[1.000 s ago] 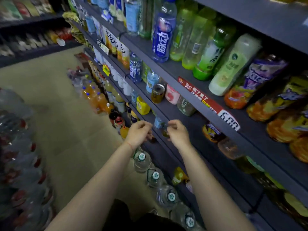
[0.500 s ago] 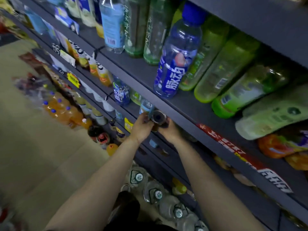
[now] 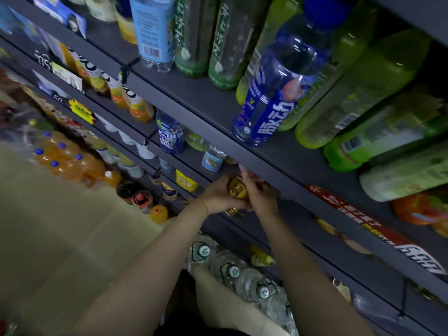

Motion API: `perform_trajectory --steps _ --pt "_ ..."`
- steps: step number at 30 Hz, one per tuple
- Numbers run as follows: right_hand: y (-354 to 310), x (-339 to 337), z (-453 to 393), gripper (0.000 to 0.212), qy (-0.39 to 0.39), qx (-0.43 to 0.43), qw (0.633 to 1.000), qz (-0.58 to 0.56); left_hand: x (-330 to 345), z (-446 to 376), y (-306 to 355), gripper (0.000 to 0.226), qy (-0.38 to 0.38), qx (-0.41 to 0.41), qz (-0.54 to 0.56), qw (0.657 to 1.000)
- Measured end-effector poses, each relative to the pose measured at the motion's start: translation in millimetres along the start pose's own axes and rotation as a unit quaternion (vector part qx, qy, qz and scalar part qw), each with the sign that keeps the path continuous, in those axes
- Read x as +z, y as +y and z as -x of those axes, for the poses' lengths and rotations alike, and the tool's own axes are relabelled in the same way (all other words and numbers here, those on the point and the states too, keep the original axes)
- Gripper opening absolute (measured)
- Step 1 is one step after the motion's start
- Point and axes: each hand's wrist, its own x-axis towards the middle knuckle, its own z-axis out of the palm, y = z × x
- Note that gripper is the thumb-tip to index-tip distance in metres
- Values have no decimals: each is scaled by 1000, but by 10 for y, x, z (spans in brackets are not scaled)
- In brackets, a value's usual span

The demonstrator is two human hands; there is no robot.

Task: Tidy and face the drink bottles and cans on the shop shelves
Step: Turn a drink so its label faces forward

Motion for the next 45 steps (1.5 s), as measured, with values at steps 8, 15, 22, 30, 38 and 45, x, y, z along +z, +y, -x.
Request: perform_trajectory --steps 8,15,22,30,38,45 --pt "349 -560 420 64 -47 45 997 -40 677 491 90 45 33 -67 386 919" --pt "695 -1507 1459 35 -64 -104 991 -62 1793 1220 661 47 124 32 385 914" --pt "797 -3133 2641 28 0 -287 958 1 3310 2047 1827 53 171 126 301 930" --pt "369 -4597 3446 54 151 -444 882 -45 4233 2610 3291 67 85 311 186 928" --pt "95 -5086 3484 57 246 -491 833 -70 4343 2564 3775 37 24 469 75 880" --pt "-657 -4825 3192 58 237 -524 815 -70 3616 2249 4004 23 107 475 77 870"
